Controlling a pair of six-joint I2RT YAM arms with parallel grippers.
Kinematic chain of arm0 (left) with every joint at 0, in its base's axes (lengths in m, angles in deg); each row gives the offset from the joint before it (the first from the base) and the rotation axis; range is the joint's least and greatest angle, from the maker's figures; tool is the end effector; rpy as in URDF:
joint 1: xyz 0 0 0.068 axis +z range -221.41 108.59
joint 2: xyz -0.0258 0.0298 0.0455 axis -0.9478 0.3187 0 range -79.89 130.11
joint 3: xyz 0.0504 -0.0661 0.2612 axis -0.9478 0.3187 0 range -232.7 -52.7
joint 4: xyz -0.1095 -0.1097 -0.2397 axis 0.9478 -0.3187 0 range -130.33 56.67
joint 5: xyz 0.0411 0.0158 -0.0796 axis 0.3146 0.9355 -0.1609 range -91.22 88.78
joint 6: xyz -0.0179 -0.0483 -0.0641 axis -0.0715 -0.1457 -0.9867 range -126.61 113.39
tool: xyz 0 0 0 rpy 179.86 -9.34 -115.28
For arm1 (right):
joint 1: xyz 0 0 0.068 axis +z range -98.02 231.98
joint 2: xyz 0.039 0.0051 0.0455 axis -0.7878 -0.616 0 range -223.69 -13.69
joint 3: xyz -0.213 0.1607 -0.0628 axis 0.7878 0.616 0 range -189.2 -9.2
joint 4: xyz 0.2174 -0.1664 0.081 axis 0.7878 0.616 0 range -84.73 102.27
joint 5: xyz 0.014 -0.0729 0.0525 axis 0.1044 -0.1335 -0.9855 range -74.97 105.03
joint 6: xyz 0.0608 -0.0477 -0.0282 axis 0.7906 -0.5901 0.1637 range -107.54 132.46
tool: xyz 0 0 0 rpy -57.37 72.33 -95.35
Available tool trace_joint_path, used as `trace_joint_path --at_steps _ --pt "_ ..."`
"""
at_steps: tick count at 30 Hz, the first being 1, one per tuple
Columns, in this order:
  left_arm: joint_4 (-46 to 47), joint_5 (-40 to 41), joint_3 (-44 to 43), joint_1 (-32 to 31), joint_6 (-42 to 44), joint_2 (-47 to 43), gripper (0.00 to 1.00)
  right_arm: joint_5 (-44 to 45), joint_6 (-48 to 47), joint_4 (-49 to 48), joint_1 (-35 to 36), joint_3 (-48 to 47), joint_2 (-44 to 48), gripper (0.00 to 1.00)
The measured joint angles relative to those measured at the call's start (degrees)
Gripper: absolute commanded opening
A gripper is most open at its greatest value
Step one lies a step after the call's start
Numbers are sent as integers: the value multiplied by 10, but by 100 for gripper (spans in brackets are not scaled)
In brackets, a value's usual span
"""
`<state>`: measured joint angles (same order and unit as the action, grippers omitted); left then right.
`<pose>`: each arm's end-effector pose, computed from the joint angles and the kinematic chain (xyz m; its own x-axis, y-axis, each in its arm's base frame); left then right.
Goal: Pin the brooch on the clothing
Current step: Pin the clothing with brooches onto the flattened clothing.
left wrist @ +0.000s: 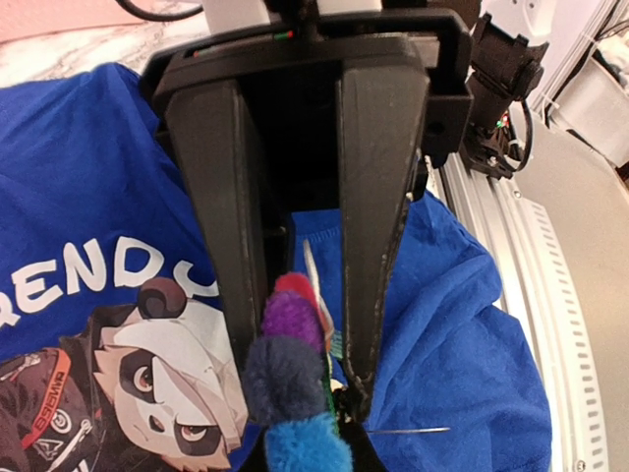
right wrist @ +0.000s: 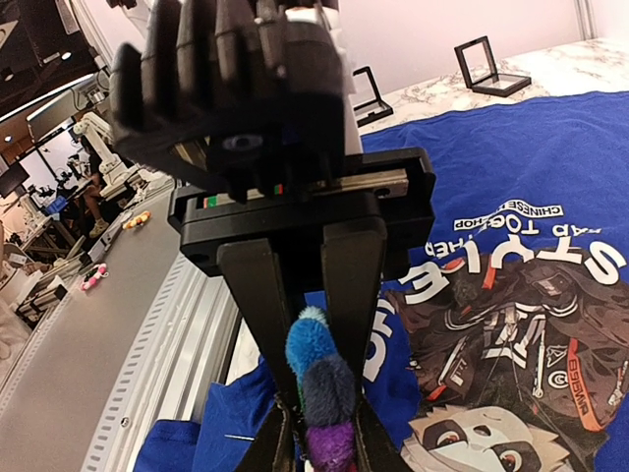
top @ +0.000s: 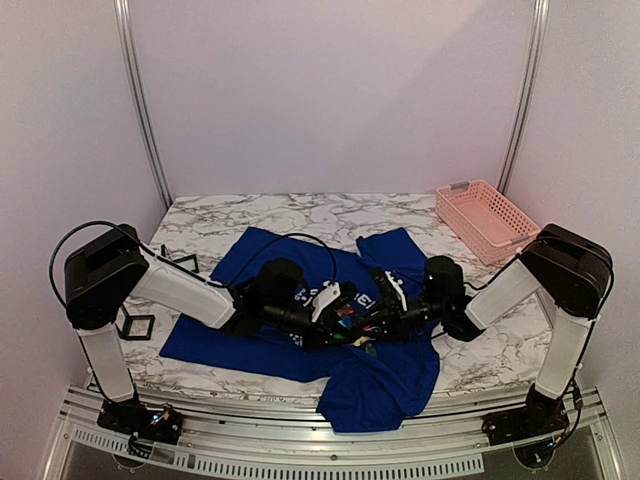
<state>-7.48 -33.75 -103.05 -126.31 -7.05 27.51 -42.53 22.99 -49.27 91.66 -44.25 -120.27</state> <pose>0.2054 -0.3590 0.1027 -0.3053 0.4230 -0.8532 0.9519 0.1119 -0.2851 0.2277 0.2673 0.0974 -0.3972 -0.2022 -0.8952 -0.9064 -0.0668 0.4172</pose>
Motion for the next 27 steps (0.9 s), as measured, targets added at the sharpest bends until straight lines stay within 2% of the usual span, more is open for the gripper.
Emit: trace_joint_path --at_steps 19,21,23,27 --pt "4 -1 0 0 0 0 0 7 12 -9 -12 19 0 20" --pt "4 -1 0 0 0 0 0 7 12 -8 -12 19 0 16" --pt "4 0 0 0 0 0 0 6 9 -6 -12 19 0 7" --pt "4 -5 1 0 -6 0 0 -2 -7 -3 -12 20 3 0"
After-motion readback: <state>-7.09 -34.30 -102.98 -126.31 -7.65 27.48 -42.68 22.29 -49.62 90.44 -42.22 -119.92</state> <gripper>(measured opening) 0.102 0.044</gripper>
